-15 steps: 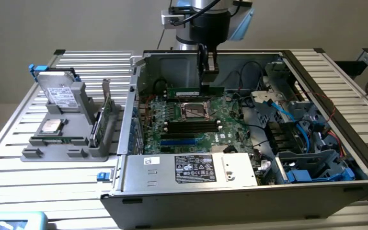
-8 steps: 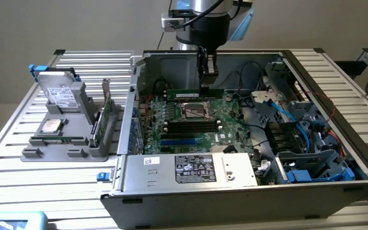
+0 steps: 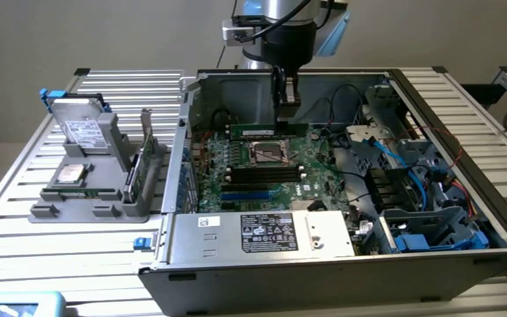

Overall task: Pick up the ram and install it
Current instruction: 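Insert the ram into the slot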

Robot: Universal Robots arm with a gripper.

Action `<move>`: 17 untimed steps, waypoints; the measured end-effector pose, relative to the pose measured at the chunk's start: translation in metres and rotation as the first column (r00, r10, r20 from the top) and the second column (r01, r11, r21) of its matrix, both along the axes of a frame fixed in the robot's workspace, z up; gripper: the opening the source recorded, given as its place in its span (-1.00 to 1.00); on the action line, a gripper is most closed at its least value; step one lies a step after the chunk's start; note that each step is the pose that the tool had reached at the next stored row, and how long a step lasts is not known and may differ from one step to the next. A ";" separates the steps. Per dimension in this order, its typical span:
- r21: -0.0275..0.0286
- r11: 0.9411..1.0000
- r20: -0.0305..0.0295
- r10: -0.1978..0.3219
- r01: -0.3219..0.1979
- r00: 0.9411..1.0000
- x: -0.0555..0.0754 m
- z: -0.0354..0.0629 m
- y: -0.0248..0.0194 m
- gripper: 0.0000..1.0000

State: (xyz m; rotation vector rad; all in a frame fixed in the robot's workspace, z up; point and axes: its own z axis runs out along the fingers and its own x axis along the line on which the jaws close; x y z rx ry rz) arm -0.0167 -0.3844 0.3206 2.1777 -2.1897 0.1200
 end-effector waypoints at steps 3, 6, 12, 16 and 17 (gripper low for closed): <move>0.000 1.000 0.000 0.000 0.000 1.000 0.000 -0.0017 0.0000 -0.74; 0.000 1.000 0.000 0.000 0.000 1.000 0.000 -0.0035 0.0000 -0.74; 0.000 1.000 -0.001 0.000 0.000 1.000 0.000 -0.0059 -0.0001 -0.74; 0.000 1.000 -0.004 0.000 0.000 1.000 0.000 -0.0085 -0.0004 -0.74; 0.000 1.000 -0.004 0.000 0.000 1.000 0.000 -0.0094 -0.0007 -0.74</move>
